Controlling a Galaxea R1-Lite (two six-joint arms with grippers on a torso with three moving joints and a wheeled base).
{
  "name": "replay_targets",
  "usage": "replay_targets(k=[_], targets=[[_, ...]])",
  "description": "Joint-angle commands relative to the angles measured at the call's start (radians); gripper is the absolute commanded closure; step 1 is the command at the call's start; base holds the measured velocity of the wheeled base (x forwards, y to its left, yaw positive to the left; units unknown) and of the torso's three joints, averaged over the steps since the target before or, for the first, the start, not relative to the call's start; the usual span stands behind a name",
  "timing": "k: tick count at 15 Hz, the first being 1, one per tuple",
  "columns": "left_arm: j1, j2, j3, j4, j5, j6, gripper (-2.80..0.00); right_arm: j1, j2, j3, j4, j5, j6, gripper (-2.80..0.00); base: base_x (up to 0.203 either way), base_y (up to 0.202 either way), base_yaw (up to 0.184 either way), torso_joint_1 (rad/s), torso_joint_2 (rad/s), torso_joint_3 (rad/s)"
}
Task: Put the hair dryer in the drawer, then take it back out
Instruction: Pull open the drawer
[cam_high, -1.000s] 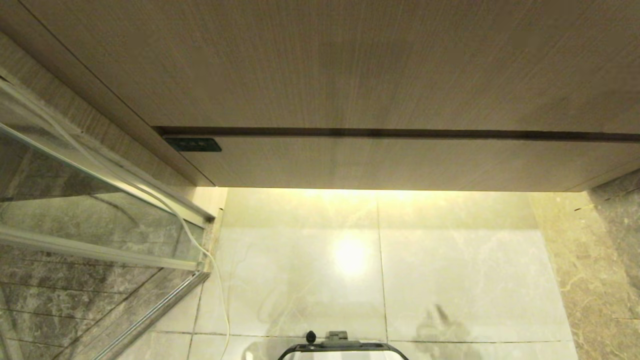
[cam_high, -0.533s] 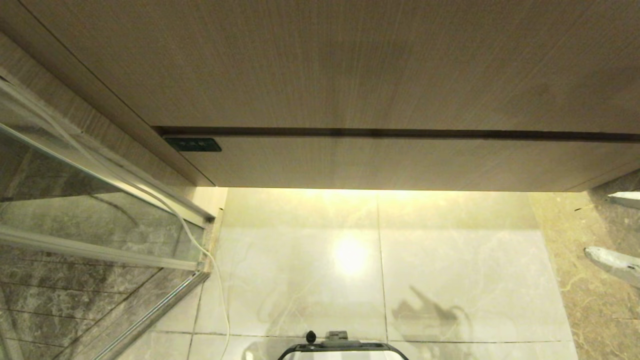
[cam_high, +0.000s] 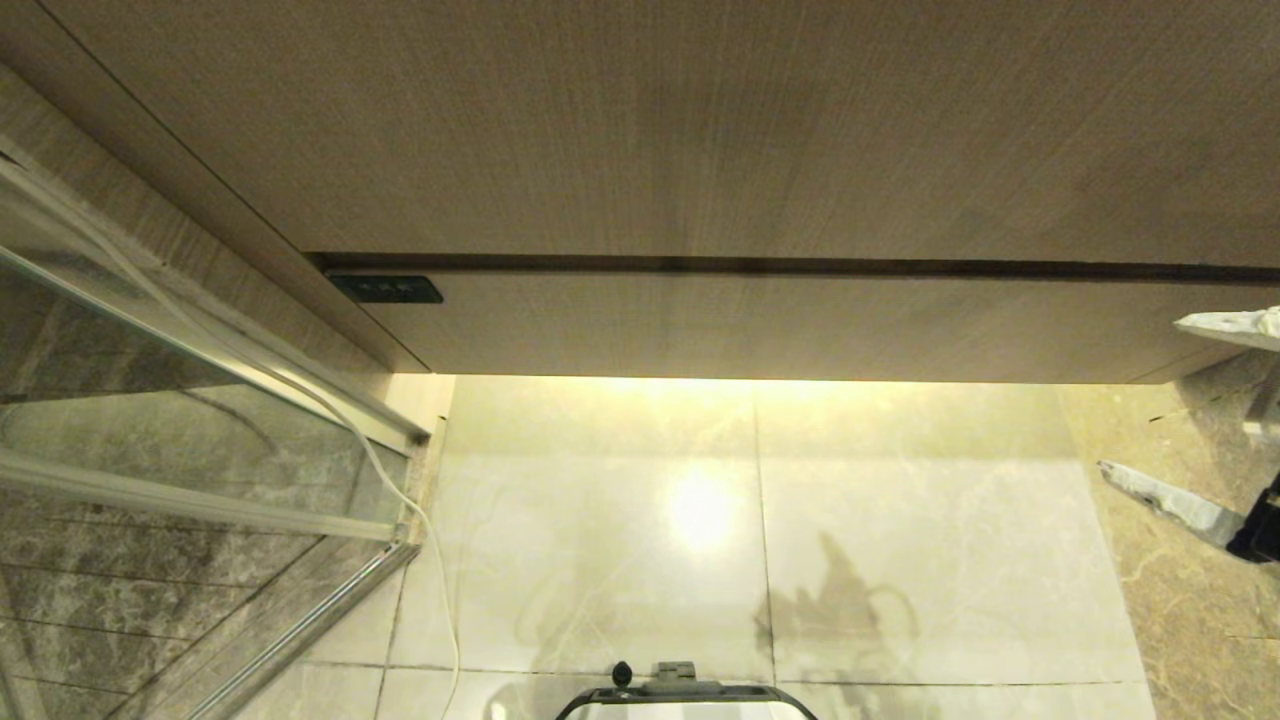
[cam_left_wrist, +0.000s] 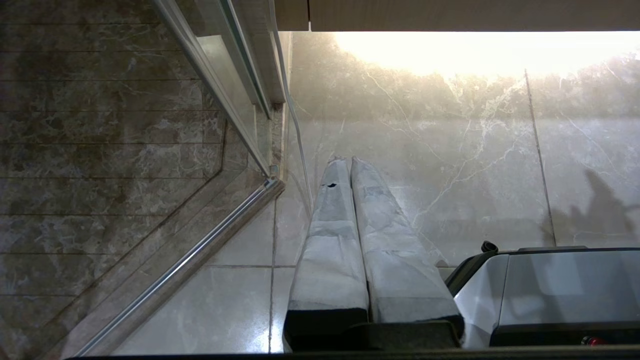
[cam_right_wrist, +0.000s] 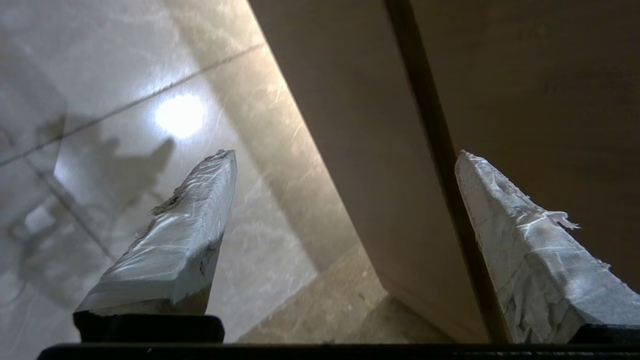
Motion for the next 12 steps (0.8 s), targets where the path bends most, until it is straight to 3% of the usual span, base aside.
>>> replay_targets(k=[1, 4, 6, 9, 12], targets=[[0.001, 0.0, 0.001, 0.0, 0.0, 0.0, 0.0, 0.036, 0.063, 0.033, -0.106, -0.002, -0.01, -2.8, 0.0, 0.0, 0.0, 0.0, 0.0, 0.0], [0.001, 0.0, 0.001, 0.0, 0.0, 0.0, 0.0, 0.042, 0.154, 0.076, -0.31, 0.009, -0.044, -2.8, 0.0, 0.0, 0.0, 0.0, 0.0, 0.0], [0.001, 0.0, 0.001, 0.0, 0.0, 0.0, 0.0, 0.033, 0.211, 0.085, -0.407, 0.079, -0.077, -2.8, 0.0, 0.0, 0.0, 0.0, 0.0, 0.0], [0.001, 0.0, 0.001, 0.0, 0.0, 0.0, 0.0, -0.004, 0.295, 0.096, -0.565, 0.12, -0.13, -2.8, 0.0, 0.0, 0.0, 0.0, 0.0, 0.0], [0.0, 0.0, 0.001, 0.0, 0.0, 0.0, 0.0, -0.089, 0.349, 0.098, -0.63, 0.236, -0.196, -2.8, 0.0, 0.0, 0.0, 0.0, 0.0, 0.0]])
